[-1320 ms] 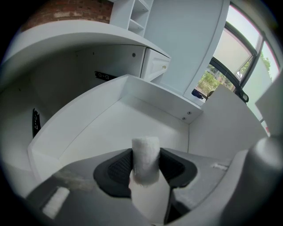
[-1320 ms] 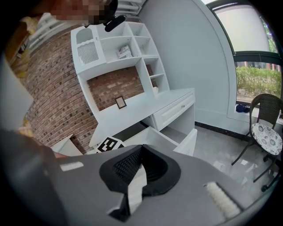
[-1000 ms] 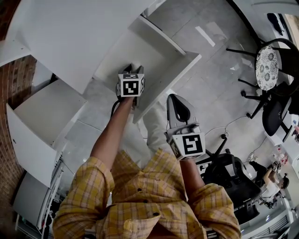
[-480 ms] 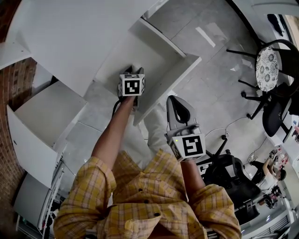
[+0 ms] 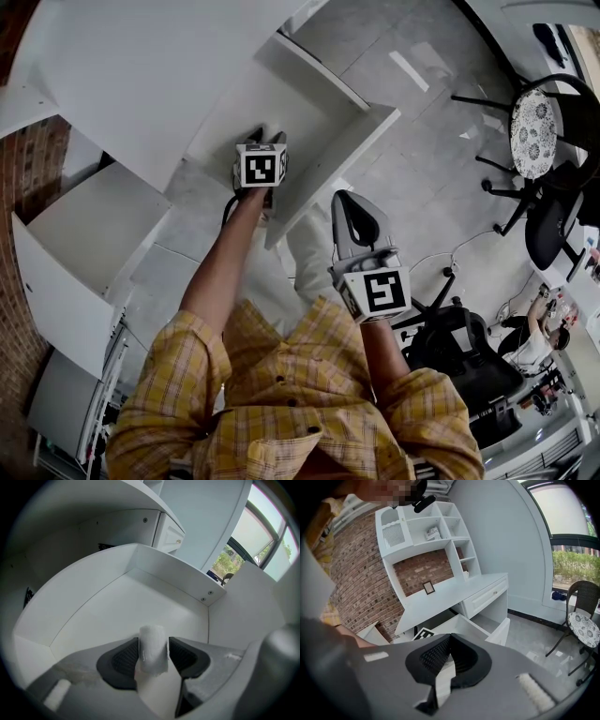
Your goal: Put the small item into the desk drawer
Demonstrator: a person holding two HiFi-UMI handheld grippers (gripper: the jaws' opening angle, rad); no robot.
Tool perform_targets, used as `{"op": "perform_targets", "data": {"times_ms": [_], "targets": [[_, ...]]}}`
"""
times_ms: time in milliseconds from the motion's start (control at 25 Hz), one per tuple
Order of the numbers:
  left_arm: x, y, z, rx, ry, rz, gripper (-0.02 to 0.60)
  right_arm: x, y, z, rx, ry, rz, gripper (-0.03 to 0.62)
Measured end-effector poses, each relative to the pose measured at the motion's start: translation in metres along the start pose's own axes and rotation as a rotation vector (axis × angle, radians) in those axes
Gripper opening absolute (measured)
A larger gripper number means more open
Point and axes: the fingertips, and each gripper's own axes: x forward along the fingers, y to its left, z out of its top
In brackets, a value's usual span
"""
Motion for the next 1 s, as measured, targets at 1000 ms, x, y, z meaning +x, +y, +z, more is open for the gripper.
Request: {"op": "perform_targets", "data": {"times_ms": [1000], "targets": [[-0.124, -0.035, 0.043, 0.068, -0.207, -0.038, 0.177, -0.046, 0.035, 0.045, -0.014, -0.124, -0.020, 0.000]]}}
